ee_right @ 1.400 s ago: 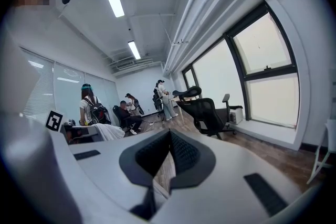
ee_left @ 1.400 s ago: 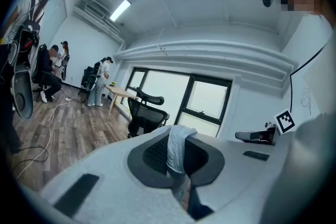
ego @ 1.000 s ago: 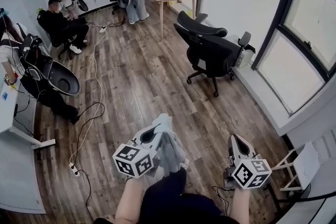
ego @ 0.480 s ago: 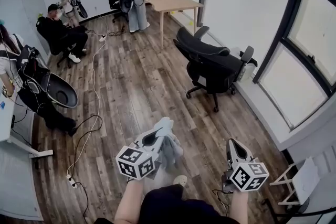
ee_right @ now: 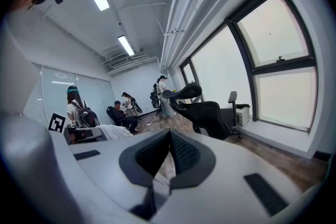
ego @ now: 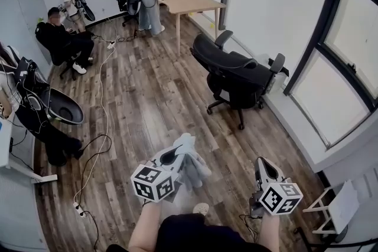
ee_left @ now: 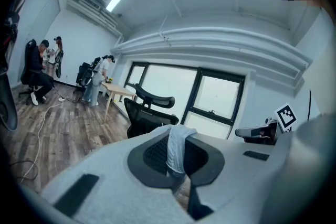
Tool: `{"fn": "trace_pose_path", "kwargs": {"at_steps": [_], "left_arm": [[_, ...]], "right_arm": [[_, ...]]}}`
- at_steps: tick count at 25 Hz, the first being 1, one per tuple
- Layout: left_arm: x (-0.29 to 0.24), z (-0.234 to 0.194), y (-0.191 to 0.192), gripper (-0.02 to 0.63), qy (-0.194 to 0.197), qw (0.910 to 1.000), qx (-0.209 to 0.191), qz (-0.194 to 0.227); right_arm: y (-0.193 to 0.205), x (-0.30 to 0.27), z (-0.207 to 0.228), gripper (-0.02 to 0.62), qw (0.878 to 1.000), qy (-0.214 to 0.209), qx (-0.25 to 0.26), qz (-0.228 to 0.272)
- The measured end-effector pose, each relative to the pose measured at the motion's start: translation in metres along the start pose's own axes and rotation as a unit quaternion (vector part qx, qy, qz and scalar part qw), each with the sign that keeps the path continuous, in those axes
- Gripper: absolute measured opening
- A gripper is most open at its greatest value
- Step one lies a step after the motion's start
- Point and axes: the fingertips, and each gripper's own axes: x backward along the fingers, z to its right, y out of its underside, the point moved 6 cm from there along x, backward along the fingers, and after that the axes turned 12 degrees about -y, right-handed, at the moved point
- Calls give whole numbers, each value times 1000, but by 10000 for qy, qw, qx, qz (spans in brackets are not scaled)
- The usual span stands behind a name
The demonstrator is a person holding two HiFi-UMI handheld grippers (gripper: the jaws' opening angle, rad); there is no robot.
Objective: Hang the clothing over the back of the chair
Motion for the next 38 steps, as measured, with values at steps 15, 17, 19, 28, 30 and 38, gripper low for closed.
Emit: {"fn": "trace_pose_path", "kwargs": {"at_steps": [15,17,19,28,30,38], "left_arm": [[-46,4,-1,3,240,9995,-177,-135],[-44,2,2,3,201,9994,-170,-204],[-42,0,5,3,159,9994,-153,-261],[-47,6,22,3,213,9987,-171,-438],[-57,11,21,3,254,9985,-174,-446],[-122,40,7,3,438,9979,-186,-436]], "right_arm": [[-2,-10,32,2,9994,316,-83,105],[1,-9,32,2,9994,324,-126,55],[5,-8,33,2,9993,333,-168,0],[26,-8,40,2,9987,334,-360,-123],[24,-10,48,2,9986,344,-384,-113],[-13,-24,103,2,9988,376,-328,0]]}}
